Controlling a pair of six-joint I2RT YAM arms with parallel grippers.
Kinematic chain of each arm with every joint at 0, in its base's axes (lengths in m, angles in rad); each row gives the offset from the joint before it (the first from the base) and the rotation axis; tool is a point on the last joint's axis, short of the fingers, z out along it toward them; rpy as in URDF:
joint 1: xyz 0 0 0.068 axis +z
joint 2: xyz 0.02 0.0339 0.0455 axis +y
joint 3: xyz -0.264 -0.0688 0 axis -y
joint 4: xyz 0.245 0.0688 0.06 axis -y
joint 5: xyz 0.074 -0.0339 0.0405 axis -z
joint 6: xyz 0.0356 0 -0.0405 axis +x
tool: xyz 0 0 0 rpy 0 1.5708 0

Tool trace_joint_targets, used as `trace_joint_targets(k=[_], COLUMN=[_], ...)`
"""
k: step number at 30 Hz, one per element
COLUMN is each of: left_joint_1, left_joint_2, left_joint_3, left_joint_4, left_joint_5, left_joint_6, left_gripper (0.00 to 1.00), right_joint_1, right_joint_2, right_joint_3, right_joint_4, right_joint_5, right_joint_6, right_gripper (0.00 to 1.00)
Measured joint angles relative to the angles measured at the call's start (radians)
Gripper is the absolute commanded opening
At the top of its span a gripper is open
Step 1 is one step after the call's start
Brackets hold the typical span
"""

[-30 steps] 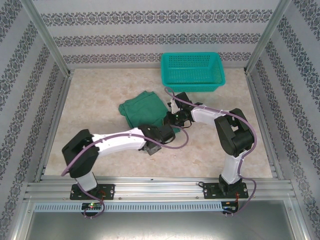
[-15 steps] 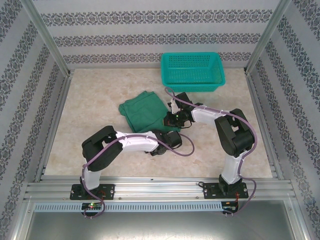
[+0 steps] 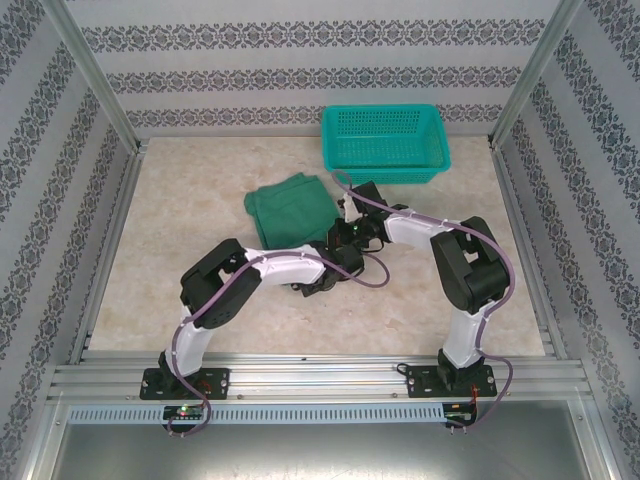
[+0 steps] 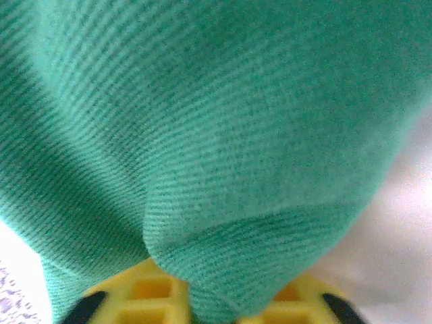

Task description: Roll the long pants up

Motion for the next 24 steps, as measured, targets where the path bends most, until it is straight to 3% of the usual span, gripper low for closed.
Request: trace_joint_targets(k=[6,11,17,24], left_joint_1=[0.016,0.015,0.016,0.067], left_joint_2=[-0.007,-0.052,-0.162,-0.306], left_joint_3=[-0.002,-0.002,0.002,0.019], left_joint_4=[0.013,-0.027,-0.131,-0.164], left_joint_5=[0.005,0.124,0.415,0.805], left_joint_6=[0.007,-0.025,-0.054,-0.09], left_gripper=[0.0,0.0,0.0,0.0], right_joint_1=[-0.015,-0.071,-0.166,-0.181], right_joint_2=[-0.03,-0.126,-0.277,-0.328], right_joint_3=[-0.023,-0.066,-0.088,-0.109], right_joint_4=[0.01,-0.064,-0.126,-0.153], right_joint_5=[0.024,0.077,0.173,0.191], right_joint_6=[0.012,0.013,0.013,0.01], right_gripper=[0.0,0.07,0.09,0.09])
